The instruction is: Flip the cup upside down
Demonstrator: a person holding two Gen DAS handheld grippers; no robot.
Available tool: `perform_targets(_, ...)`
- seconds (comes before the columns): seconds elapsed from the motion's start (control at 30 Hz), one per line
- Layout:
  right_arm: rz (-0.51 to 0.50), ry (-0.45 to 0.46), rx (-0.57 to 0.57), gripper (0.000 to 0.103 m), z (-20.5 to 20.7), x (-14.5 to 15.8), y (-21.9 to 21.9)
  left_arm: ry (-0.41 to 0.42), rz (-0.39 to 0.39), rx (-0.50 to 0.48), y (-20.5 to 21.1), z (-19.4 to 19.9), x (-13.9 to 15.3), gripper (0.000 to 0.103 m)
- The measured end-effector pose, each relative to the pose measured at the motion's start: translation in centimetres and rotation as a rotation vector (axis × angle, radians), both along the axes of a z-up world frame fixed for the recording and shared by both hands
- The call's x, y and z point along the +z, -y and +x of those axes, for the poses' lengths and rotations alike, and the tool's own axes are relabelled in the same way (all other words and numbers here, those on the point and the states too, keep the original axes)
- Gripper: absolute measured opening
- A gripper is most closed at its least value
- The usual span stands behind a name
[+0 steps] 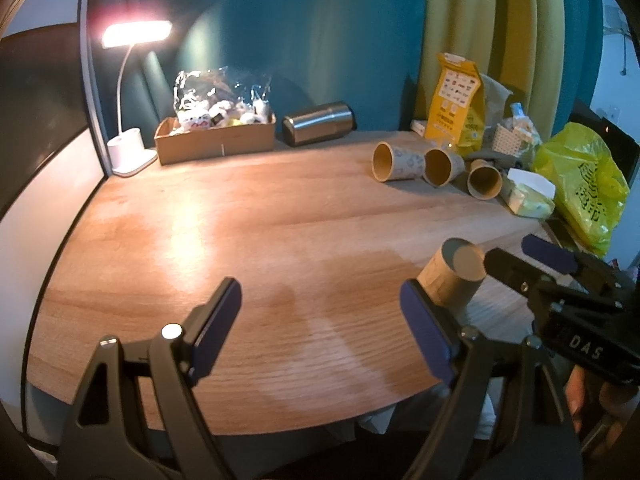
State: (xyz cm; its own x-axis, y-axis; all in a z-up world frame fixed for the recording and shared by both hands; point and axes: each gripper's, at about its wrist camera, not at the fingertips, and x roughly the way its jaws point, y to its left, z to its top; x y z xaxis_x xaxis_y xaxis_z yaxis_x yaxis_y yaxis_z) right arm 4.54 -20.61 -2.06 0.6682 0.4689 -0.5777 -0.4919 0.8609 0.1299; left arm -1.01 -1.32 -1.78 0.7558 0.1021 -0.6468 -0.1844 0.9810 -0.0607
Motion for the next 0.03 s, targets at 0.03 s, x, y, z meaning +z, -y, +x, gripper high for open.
perform_targets(0.03,-0.002,-0.002,0.000,0.070,0.02,-0.04,-0.12,-0.002,-0.001,0.002,-0.15,0.05,0.00,0.083)
